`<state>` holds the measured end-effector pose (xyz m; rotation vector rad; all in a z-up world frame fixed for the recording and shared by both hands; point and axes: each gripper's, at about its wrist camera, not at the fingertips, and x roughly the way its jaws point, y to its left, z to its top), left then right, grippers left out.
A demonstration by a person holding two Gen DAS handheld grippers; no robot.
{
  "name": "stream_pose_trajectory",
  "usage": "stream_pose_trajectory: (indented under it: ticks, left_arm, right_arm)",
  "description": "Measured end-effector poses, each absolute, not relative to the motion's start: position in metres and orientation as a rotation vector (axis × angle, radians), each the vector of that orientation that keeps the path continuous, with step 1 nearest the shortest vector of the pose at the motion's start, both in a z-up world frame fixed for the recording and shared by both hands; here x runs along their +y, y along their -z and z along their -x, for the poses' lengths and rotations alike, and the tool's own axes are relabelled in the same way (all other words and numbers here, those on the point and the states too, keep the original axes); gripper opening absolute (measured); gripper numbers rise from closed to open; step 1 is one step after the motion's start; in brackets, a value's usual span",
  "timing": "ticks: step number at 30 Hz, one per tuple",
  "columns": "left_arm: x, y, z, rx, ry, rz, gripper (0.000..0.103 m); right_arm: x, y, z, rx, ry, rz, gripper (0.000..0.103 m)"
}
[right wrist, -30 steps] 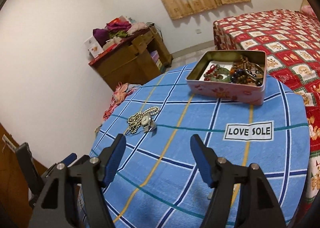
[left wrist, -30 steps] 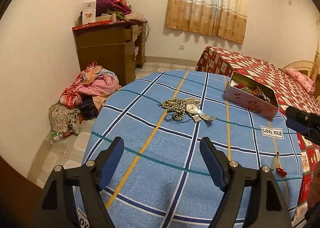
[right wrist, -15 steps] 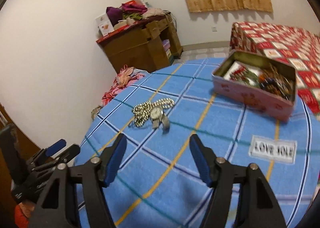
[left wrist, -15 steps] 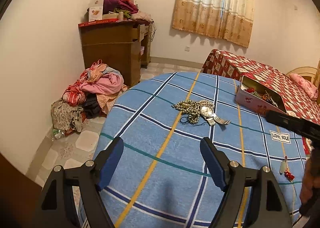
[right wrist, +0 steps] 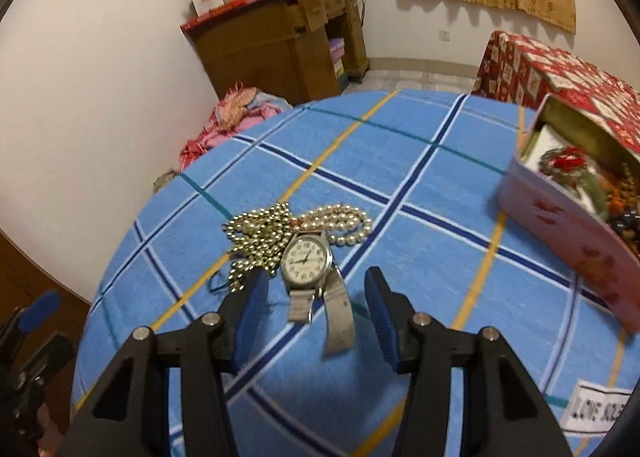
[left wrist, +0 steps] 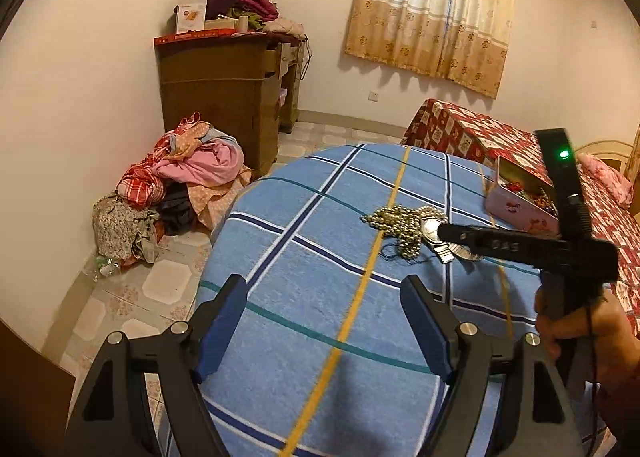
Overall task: Organize jewelry
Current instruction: 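Grasp the silver wristwatch by its band with the right tool, then grasp the gold bead chain with the left tool while the right tool holds the watch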
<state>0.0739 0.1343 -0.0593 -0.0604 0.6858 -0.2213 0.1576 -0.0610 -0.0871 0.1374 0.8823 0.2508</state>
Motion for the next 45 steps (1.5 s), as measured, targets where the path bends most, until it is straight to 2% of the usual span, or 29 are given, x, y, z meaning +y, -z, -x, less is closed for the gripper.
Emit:
stream_pose_trajectory:
  ticks: [6, 7, 8, 10, 11, 14, 23, 33, 35, 36, 41, 43, 44, 45]
  left_arm:
    - [0.133, 0.062, -0.081, 0.694, 0.233, 0.067, 0.079]
    - [0.132, 0.062, -0.083, 0.695, 0.238, 0.068, 0.079]
    - [0.131, 0.062, -0.084, 0.694, 0.239, 0.067, 0.079]
    - [0.130, 0.062, -0.087, 0.694, 0.241, 0.067, 0.079]
    - [0.130, 0.062, -0.087, 0.695, 0.245, 0.070, 0.079]
    - [0.127, 0.061, -0.089, 0.700, 0.261, 0.078, 0.079]
    - [0.115, 0.058, -0.092, 0.709, 0.284, 0.062, 0.079]
    - [0.066, 0.065, -0.139, 0.785, 0.413, 0.092, 0.079]
    - [0.050, 0.072, -0.149, 0.811, 0.403, 0.062, 0.072]
    - [0.044, 0.075, -0.153, 0.818, 0.400, 0.045, 0.065]
    - [0.022, 0.101, -0.176, 0.923, 0.341, -0.013, 0.058]
    - [0.019, 0.102, -0.177, 0.904, 0.314, -0.043, 0.054]
    - [0.018, 0.102, -0.177, 0.901, 0.296, -0.062, 0.039]
    - [0.018, 0.101, -0.178, 0.896, 0.282, -0.077, 0.028]
  right_arm:
    - [-0.046, 0.093, -0.163, 0.885, -0.264, -0.085, 0.051]
    - [-0.047, 0.093, -0.164, 0.882, -0.253, -0.068, 0.041]
    - [-0.047, 0.093, -0.163, 0.881, -0.246, -0.048, 0.036]
    - [-0.049, 0.093, -0.162, 0.885, -0.254, -0.062, 0.034]
    - [-0.052, 0.091, -0.160, 0.881, -0.255, -0.080, 0.026]
    - [-0.060, 0.084, -0.152, 0.878, -0.272, -0.140, 0.017]
    - [-0.081, 0.079, -0.125, 0.867, -0.271, -0.210, 0.016]
    - [-0.117, 0.031, -0.091, 0.725, -0.230, -0.330, 0.016]
    - [-0.121, 0.027, -0.084, 0.707, -0.222, -0.340, 0.016]
    - [-0.124, 0.027, -0.082, 0.703, -0.221, -0.347, 0.016]
    - [-0.138, 0.030, -0.076, 0.697, -0.222, -0.388, 0.016]
    - [-0.142, 0.032, -0.076, 0.696, -0.225, -0.402, 0.016]
    - [-0.144, 0.032, -0.076, 0.695, -0.225, -0.412, 0.016]
    - [-0.146, 0.032, -0.075, 0.695, -0.228, -0.420, 0.016]
